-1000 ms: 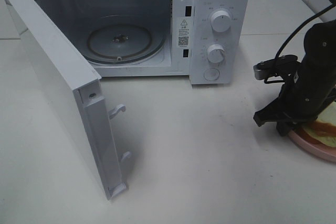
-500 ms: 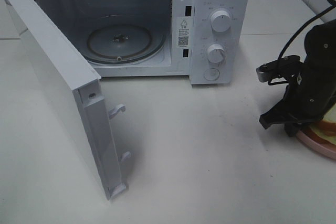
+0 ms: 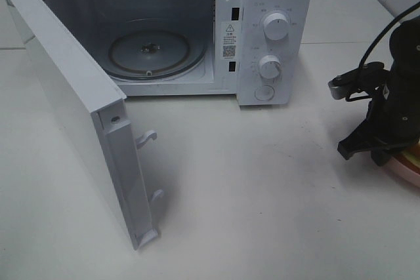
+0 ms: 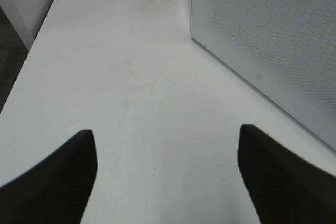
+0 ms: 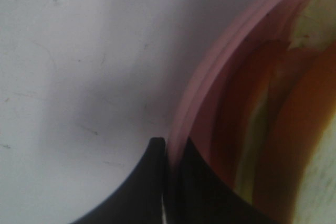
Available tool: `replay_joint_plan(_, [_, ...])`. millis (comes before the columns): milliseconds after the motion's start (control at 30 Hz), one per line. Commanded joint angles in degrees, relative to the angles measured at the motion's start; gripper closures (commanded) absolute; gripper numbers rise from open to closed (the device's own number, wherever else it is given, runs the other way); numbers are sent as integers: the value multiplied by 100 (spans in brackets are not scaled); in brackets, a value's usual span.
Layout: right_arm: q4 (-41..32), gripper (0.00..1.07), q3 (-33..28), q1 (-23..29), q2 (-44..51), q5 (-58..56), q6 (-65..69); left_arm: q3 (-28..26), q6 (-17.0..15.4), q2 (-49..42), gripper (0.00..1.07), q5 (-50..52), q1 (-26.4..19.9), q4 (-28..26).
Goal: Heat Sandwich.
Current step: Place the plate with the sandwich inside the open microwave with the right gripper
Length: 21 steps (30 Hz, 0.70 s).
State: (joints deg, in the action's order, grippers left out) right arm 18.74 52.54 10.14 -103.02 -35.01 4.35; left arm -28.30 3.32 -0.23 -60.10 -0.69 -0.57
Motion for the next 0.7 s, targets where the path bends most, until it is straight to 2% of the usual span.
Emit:
replay_joint_plan(33, [40,107,-34,6,212,-138,-149,11,0,-126,37,69,34,6])
replay_joint_plan(233, [292,107,-97,6,498,-344,-138,11,0,-126,37,69,34,6])
replay_joint_plan(400, [395,107,-395,29,894,-338,-132,11,0,-126,37,69,34,6])
replay_joint_plan(700, [745,107,-739,481,1341,-561,-166,11,0,-126,37,69,34,6])
